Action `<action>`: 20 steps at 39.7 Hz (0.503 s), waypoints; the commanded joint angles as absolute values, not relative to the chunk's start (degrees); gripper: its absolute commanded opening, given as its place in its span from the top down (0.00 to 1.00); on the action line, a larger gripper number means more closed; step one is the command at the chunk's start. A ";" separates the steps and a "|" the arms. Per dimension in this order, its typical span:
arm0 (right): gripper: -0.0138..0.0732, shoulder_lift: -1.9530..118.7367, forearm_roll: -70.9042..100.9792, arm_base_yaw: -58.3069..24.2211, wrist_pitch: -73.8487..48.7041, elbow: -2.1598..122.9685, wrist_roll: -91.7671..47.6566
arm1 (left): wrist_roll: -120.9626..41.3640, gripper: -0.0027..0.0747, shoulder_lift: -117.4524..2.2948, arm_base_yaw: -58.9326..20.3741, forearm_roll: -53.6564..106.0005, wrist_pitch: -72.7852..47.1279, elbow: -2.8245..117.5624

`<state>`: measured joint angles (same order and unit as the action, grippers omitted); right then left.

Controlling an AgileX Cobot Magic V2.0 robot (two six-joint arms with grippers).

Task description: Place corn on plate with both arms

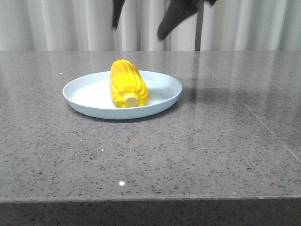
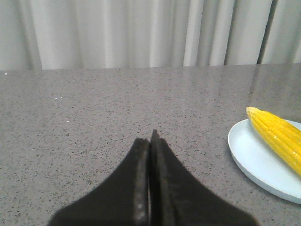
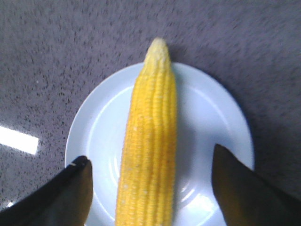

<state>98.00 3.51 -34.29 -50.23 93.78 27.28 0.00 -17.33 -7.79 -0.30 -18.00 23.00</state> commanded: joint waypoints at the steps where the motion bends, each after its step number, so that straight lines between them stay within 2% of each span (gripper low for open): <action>1: 0.33 92.40 3.28 -30.72 -50.05 95.82 25.76 | 0.00 0.99 -17.72 -8.10 -0.31 -13.40 24.51; 6: 0.55 89.93 3.28 -25.29 -54.87 95.82 24.12 | 0.00 0.99 -17.72 -8.10 -0.31 -13.40 24.51; 20: 0.89 82.40 3.16 -11.27 -62.82 92.47 16.78 | 0.00 0.99 -17.72 -8.10 0.00 -13.40 24.51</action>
